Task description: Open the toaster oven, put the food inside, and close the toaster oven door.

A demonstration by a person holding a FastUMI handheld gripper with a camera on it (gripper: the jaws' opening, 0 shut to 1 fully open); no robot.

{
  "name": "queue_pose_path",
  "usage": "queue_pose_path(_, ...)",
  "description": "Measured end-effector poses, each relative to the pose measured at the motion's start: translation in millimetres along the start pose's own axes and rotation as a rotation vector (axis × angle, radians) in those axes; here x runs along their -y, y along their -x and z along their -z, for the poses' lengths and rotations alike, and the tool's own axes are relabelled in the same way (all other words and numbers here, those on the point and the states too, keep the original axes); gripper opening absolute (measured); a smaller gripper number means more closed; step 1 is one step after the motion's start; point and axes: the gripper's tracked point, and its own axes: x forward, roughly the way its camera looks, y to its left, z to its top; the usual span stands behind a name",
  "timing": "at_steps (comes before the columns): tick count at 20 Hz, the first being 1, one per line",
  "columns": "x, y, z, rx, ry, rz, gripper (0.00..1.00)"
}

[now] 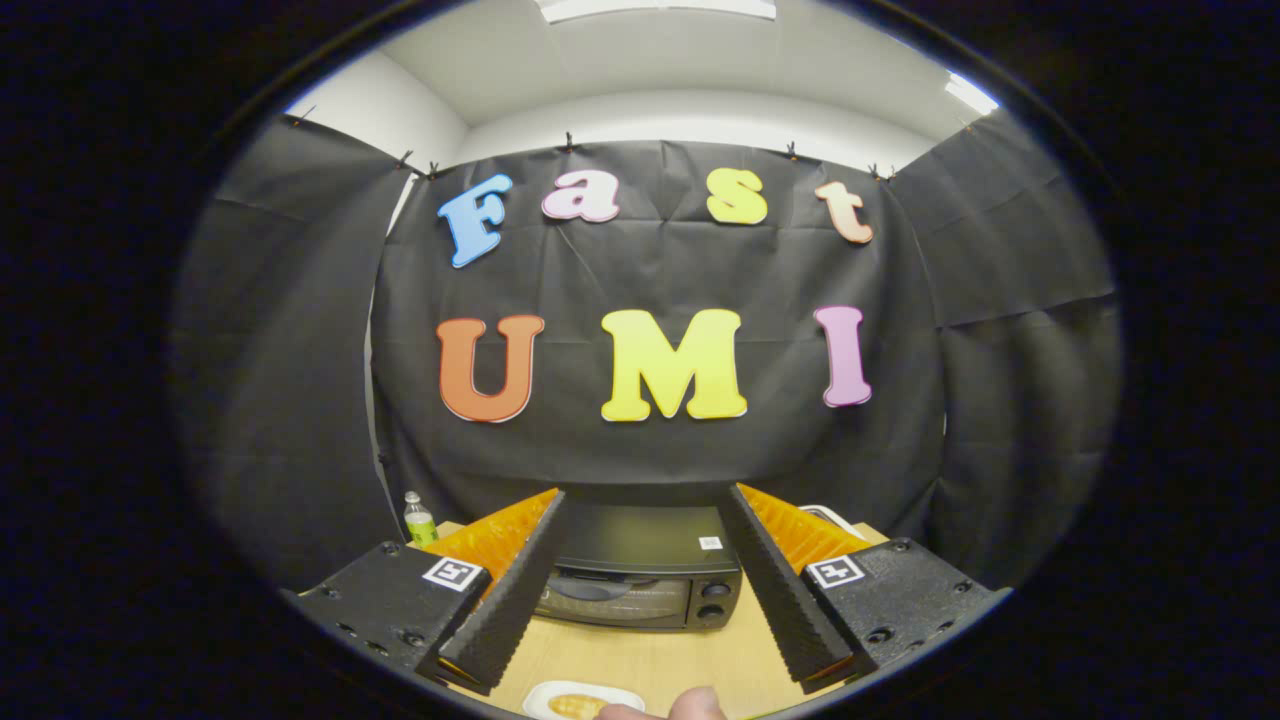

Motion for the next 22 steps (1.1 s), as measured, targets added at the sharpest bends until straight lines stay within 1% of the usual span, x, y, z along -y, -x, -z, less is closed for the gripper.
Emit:
queue_pose_path(2,-7.3,-35.4,19.5,-0.053,-0.002,-0.004,1.0)
queue_pose_path(5,-11.7,-80.9,43.5,-0.074,0.005,0.018,1.0)
queue_pose_path(9,-16.0,-118.3,83.5,-0.111,-0.038,0.05,1.0)
queue_pose_path(12,-26.8,-137.2,110.3,-0.151,-0.034,0.057,1.0)
queue_pose_path(16,-50.0,-155.0,134.6,-0.168,-0.001,0.032,1.0)
queue_pose_path(22,-62.4,-161.7,183.2,-0.232,0.023,0.029,1.0)
